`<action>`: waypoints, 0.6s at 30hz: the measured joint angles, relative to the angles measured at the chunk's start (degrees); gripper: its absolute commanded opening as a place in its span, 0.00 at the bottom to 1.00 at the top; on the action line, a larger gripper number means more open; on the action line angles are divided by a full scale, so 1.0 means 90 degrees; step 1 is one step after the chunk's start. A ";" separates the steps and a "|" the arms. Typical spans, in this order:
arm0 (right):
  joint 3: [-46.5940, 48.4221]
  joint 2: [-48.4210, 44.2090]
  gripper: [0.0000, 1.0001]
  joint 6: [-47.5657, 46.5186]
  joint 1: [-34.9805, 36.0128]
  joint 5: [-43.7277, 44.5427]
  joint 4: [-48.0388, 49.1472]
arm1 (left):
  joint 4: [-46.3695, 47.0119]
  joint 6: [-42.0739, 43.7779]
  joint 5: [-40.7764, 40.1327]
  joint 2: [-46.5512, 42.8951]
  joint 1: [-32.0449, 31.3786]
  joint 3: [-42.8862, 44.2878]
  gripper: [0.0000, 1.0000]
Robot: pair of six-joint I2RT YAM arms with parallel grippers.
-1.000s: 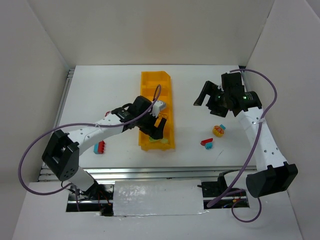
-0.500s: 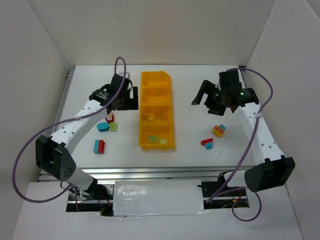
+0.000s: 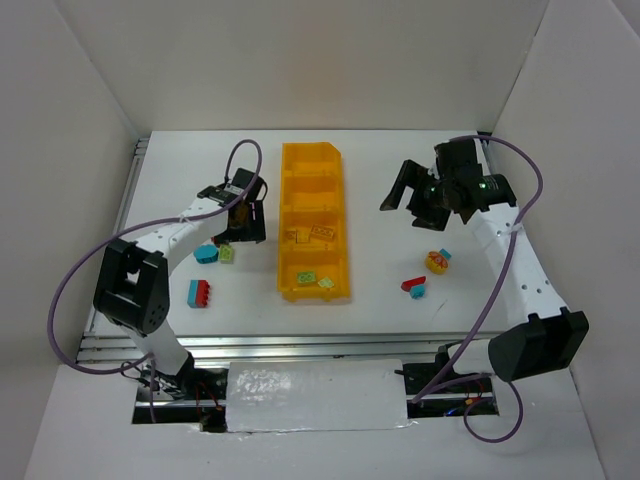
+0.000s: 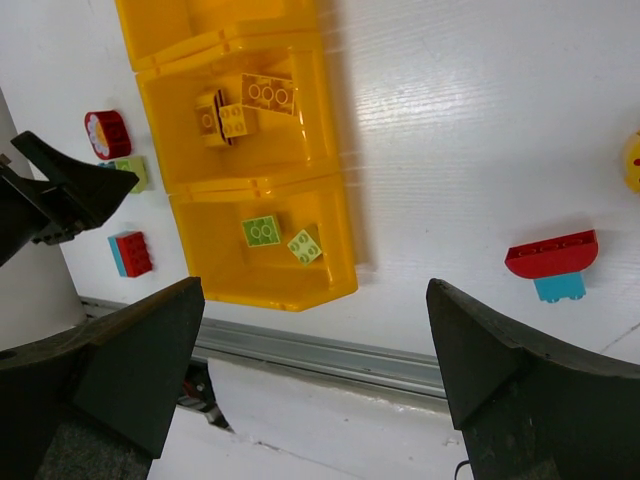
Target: Sort the legos into containers by color
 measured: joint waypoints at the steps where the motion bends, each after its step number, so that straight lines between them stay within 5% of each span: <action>1: 0.0000 0.0015 1.00 -0.0010 0.0000 -0.0022 0.0000 | 0.0000 -0.0036 -0.0036 0.0036 0.0017 -0.0012 0.85; 18: 0.0134 0.0362 1.00 -0.0085 0.0000 -0.0221 0.0002 | 0.0401 -0.0083 -0.0160 0.0287 0.0457 -0.0457 0.84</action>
